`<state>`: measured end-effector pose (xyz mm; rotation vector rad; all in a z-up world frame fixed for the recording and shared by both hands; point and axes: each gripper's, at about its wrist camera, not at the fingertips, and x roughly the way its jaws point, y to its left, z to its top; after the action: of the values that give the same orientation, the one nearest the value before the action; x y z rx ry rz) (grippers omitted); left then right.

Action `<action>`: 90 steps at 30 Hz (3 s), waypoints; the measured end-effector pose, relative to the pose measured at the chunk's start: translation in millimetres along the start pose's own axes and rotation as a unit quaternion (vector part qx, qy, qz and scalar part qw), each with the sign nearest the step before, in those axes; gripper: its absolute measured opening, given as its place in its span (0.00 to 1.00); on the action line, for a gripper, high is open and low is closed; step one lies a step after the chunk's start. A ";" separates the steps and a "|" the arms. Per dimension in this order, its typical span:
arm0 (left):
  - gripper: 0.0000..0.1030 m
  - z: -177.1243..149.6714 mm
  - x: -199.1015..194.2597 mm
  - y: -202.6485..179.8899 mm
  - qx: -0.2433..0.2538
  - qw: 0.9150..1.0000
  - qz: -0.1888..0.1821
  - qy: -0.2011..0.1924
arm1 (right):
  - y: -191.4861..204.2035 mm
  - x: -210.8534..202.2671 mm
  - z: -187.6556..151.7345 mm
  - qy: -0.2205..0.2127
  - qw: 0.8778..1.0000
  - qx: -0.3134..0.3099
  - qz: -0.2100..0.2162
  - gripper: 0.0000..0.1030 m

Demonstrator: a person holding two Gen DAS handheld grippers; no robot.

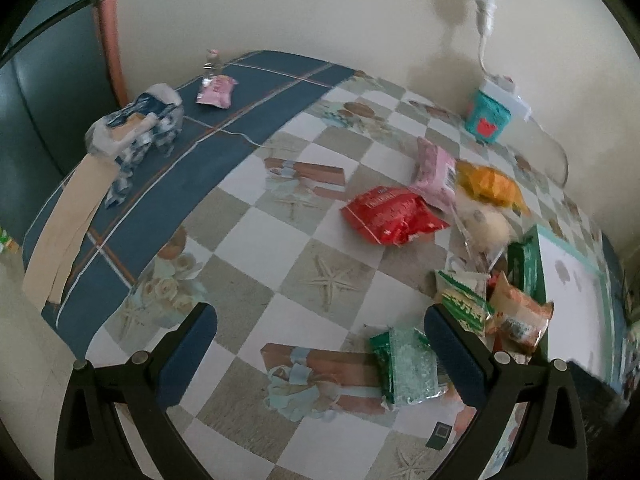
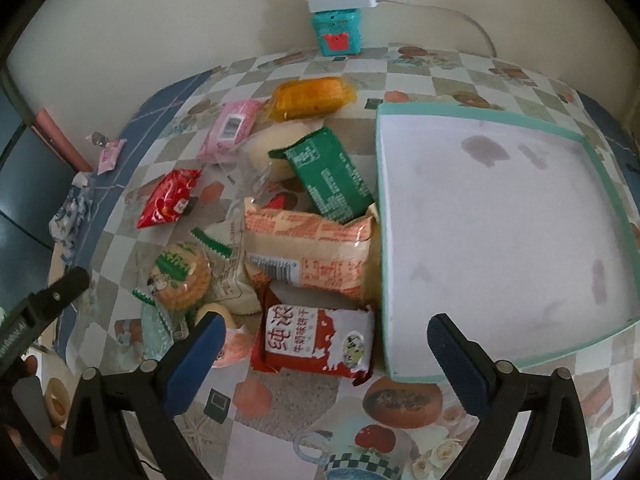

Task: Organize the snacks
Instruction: 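Grasp the red-and-white milk biscuit pack with the right gripper while the left gripper grasps the green-wrapped round cake, then place the biscuit pack in the tray with the right gripper while the left gripper places the round cake there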

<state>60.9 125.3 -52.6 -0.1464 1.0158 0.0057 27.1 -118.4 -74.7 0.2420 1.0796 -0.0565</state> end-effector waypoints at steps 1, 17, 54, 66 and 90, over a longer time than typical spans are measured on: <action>1.00 1.4 1.2 -5.3 0.013 1.000 -0.002 0.002 | -1.2 -0.5 0.7 0.000 1.000 0.002 0.001 0.92; 0.99 12.6 25.4 -78.7 0.147 0.986 -0.055 0.051 | 4.4 5.0 0.7 0.025 0.999 -0.007 0.027 0.68; 0.50 12.3 45.0 -64.6 0.115 0.986 -0.089 0.075 | 20.4 30.6 4.6 0.055 0.998 0.000 0.022 0.65; 0.50 12.0 44.1 -62.5 0.111 0.987 -0.089 0.075 | 36.7 43.9 6.1 0.049 0.998 -0.032 -0.026 0.76; 0.50 7.6 26.8 -57.0 0.101 0.990 -0.057 0.080 | 32.6 12.0 -0.4 0.040 0.999 -0.030 0.010 0.62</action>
<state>85.6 68.1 -64.5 -0.0188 1.1604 -0.2160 37.8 -85.7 -79.9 0.2035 1.1558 0.0040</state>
